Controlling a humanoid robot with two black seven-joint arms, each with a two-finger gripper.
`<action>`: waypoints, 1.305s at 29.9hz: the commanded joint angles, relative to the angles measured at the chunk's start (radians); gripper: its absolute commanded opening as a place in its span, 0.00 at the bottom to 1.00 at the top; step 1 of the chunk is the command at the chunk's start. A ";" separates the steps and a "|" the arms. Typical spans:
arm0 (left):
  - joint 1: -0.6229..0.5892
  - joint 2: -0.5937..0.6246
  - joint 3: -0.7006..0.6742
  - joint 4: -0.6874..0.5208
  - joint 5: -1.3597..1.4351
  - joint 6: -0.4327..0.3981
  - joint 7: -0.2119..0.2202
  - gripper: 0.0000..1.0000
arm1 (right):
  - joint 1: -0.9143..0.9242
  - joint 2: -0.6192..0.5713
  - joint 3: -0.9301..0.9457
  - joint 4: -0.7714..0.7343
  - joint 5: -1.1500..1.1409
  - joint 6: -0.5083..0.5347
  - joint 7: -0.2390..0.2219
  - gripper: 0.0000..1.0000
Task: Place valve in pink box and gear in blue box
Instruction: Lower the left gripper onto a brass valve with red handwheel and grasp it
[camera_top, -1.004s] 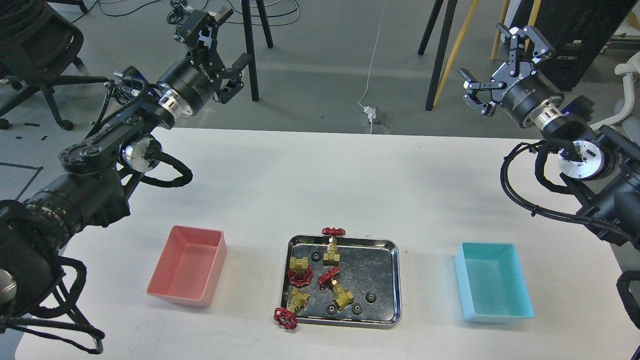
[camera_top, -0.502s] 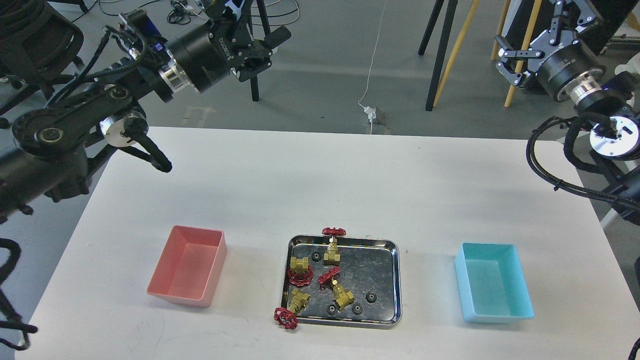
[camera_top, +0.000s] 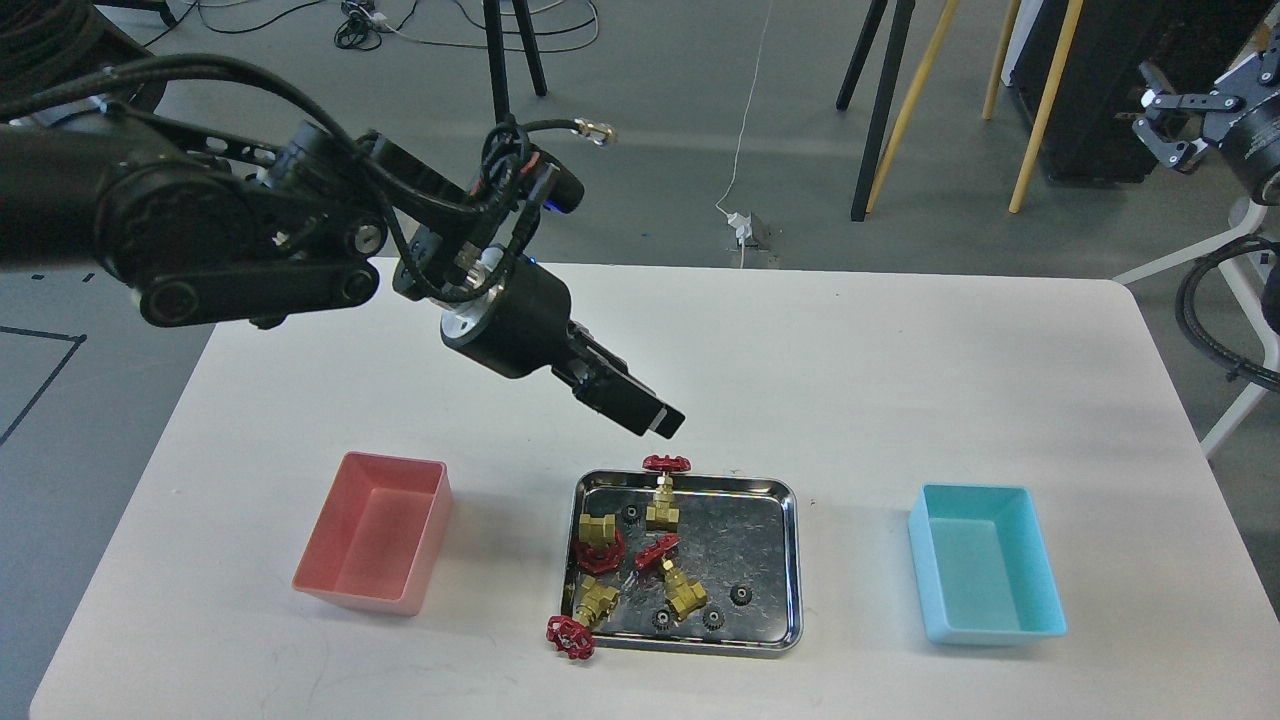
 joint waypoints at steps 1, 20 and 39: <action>-0.033 -0.131 0.145 0.013 0.048 0.009 0.000 1.00 | 0.000 -0.009 0.000 -0.030 -0.001 0.000 -0.001 0.99; 0.175 -0.257 0.241 0.205 0.081 0.171 0.000 1.00 | -0.012 -0.004 0.001 -0.079 0.002 0.000 0.000 0.99; 0.335 -0.259 0.238 0.296 0.081 0.317 0.000 0.96 | -0.031 -0.007 0.001 -0.079 0.002 0.000 0.002 0.99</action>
